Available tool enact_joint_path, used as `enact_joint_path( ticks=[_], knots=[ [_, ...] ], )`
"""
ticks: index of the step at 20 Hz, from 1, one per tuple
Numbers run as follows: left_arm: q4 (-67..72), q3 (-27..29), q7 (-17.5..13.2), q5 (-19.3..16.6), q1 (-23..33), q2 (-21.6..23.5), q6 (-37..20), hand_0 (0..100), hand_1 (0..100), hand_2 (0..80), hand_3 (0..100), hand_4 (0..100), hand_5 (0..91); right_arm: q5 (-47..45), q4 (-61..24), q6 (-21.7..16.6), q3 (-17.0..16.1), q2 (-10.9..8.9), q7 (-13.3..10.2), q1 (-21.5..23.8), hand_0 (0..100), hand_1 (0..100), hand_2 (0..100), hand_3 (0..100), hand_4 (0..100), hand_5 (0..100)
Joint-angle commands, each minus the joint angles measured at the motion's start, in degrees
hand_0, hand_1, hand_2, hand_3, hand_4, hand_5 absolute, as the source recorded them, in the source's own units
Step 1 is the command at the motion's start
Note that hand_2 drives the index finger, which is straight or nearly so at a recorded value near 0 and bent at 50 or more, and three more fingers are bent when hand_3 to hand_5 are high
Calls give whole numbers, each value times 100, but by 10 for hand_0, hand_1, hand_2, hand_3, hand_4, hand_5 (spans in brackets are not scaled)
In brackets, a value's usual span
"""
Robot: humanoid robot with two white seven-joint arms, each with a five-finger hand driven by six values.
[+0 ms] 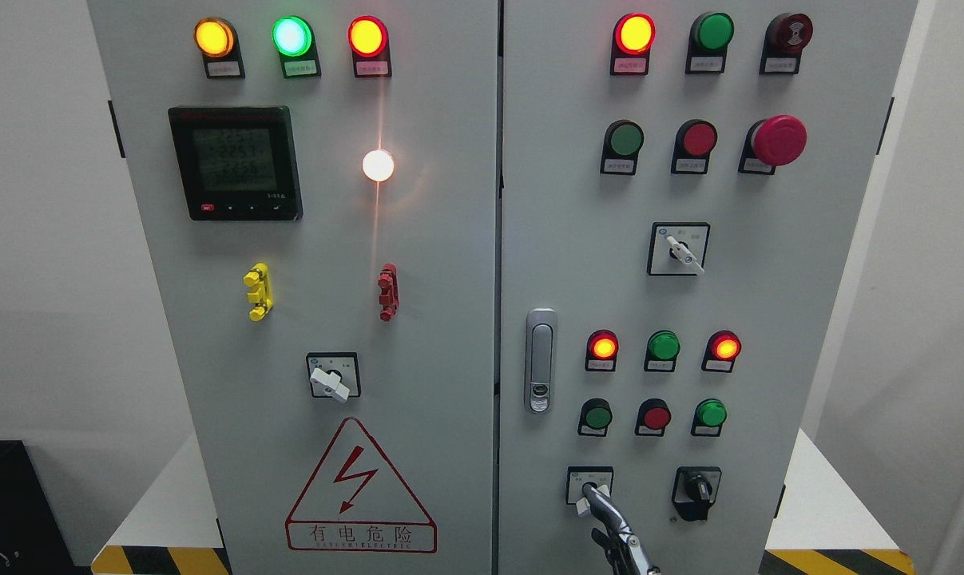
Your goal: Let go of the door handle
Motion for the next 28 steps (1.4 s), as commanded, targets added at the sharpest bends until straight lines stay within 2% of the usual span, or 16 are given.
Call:
enact_joint_path(
  ticks=[1,14,16,17,18,19,21,22,25,28],
  knots=[
    [-1,0,1,0,53,-2,-1,120,556,0,0,0,0,2,-5,-1,19,0,0,5,329,72,0,74,92,76],
    [-1,0,1,0,53,-2,-1,120,556,0,0,0,0,20,-5,-9,28,0,-9,-4,329,74,0,86,119,93],
    [-1,0,1,0,53,-2,-1,120,556,0,0,0,0,73,-5,-9,28,-17,-96,-48,326,83,0,118,192,141],
    [-1,0,1,0,53,7,-1,120,556,0,0,0,0,151,-14,-9,28,-17,-184,-74,318,117,0,178,298,214],
    [-1,0,1,0,53,-2,-1,120,556,0,0,0,0,352,-31,-9,28,-17,-281,-127,316,130,0,193,309,234],
    [-1,0,1,0,53,-2,-1,120,556,0,0,0,0,615,-31,-9,19,-17,-386,-171,315,169,0,284,410,344],
    [-1,0,1,0,53,-2,-1,120,556,0,0,0,0,1178,-31,-1,10,-9,-562,-241,327,212,0,394,519,485],
    [-1,0,1,0,44,7,-1,120,556,0,0,0,0,1372,-31,-1,10,-9,-606,-268,333,261,0,486,596,580],
    [-1,0,1,0,53,-2,-1,120,556,0,0,0,0,1768,-31,-1,19,0,-651,-416,400,306,0,632,707,740],
    [-1,0,1,0,53,7,-1,120,556,0,0,0,0,2294,-31,8,19,0,-755,-610,442,322,0,732,798,891]
  ],
)
